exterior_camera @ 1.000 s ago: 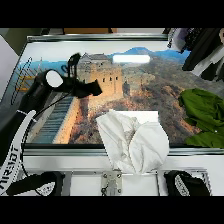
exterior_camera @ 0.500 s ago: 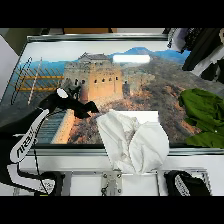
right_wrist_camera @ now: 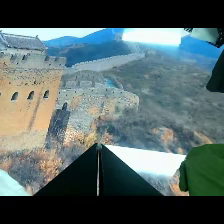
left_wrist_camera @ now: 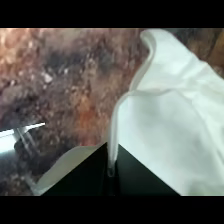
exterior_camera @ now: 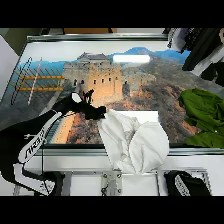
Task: Fold the clothes and pants, and hang the long-sleeved shirts on hangers.
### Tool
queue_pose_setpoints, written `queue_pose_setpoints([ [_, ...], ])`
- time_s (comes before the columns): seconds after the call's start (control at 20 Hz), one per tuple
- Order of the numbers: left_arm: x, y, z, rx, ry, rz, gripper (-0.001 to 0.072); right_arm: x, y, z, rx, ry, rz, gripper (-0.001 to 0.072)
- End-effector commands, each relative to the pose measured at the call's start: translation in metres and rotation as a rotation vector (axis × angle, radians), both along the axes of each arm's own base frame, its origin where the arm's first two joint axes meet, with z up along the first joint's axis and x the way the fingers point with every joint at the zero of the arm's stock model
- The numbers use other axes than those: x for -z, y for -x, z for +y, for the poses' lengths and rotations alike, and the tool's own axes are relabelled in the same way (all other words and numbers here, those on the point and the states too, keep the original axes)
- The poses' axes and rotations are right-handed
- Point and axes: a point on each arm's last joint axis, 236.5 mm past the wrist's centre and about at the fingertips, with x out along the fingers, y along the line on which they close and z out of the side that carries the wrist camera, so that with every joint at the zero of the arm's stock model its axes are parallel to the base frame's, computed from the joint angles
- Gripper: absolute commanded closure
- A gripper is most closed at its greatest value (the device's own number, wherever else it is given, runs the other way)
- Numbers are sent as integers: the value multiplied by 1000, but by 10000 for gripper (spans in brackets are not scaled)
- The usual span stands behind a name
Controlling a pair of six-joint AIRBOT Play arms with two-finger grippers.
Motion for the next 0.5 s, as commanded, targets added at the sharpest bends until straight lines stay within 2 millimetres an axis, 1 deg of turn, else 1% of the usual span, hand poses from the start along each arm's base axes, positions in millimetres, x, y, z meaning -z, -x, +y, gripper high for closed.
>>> queue_pose_setpoints([
  [0.0,-36,-40,22,-59,2,-121,690,18,3,2,-13,-5,79,694],
  [0.05,-55,-58,45,-87,-21,-187,691,32,2,-1,-12,3,132,693],
  [0.1,-78,-75,76,-128,-58,-255,691,51,0,-2,-14,-3,193,693],
  [0.15,-99,-87,108,-173,-95,-308,691,75,-4,-3,-9,-30,260,693],
  [0.2,-116,-93,138,-211,-133,-349,691,101,-8,-4,-2,-54,323,692],
  [0.25,-131,-95,164,-249,-159,-378,691,135,-11,-2,-6,-79,401,687],
  [0.3,-141,-94,182,-283,-166,-389,691,172,-12,1,-9,-117,483,660],
  [0.35,-148,-93,197,-313,-171,-394,690,207,-11,7,-15,-168,564,417],
  [0.4,-152,-91,206,-329,-175,-395,690,243,-8,18,-22,-241,645,72],
  [0.45,-154,-90,211,-338,-178,-396,690,273,-5,30,-28,-311,713,46],
])
